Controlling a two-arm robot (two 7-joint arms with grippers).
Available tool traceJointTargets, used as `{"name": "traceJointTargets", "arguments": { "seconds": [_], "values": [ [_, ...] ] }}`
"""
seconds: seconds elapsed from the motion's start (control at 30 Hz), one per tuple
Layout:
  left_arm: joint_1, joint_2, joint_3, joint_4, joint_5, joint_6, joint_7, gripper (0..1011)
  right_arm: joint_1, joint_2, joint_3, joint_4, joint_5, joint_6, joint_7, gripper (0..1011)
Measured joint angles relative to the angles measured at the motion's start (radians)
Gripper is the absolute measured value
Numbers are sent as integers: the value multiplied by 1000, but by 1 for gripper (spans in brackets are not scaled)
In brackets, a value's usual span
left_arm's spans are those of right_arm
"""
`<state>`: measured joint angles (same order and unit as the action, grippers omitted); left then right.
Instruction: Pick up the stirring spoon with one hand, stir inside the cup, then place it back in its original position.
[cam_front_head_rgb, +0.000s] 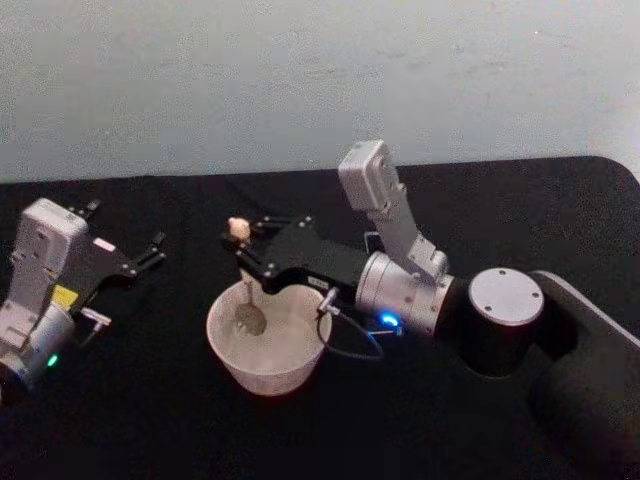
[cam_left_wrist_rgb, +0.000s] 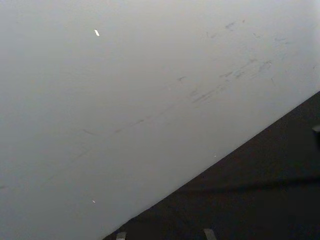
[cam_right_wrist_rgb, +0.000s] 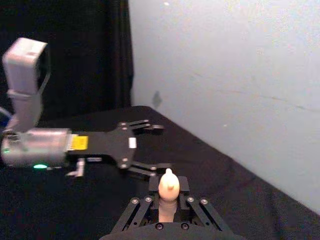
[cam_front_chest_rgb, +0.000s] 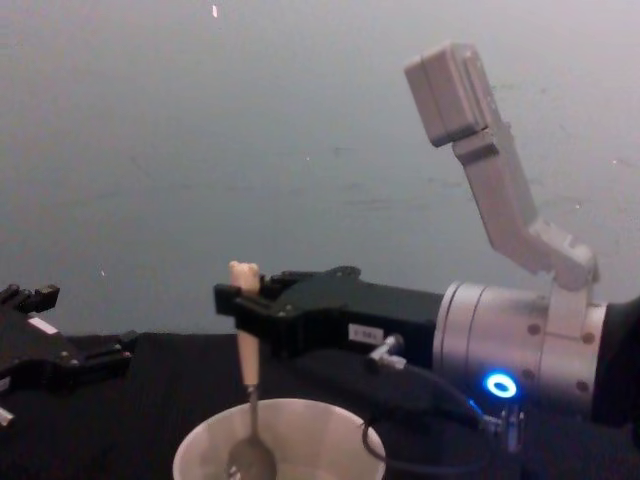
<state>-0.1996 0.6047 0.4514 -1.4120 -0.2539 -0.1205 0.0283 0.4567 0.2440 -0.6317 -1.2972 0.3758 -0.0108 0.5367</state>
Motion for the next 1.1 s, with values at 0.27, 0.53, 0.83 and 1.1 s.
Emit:
{"name": "traceJointTargets", "arguments": {
  "seconds": [0.27, 0.53, 0.83, 1.1],
  "values": [
    [0, 0, 0, 0, 0, 0, 0, 1001, 8, 8, 32, 17, -16, -7, -13, 214],
    [0, 0, 0, 0, 0, 0, 0, 1001, -27, 51, 55, -26, -21, -7, -1, 214],
    [0, 0, 0, 0, 0, 0, 0, 1001, -92, 120, 76, -129, 24, 21, 41, 214],
    [0, 0, 0, 0, 0, 0, 0, 1001, -128, 156, 59, -191, 55, 43, 71, 214]
  ]
}}
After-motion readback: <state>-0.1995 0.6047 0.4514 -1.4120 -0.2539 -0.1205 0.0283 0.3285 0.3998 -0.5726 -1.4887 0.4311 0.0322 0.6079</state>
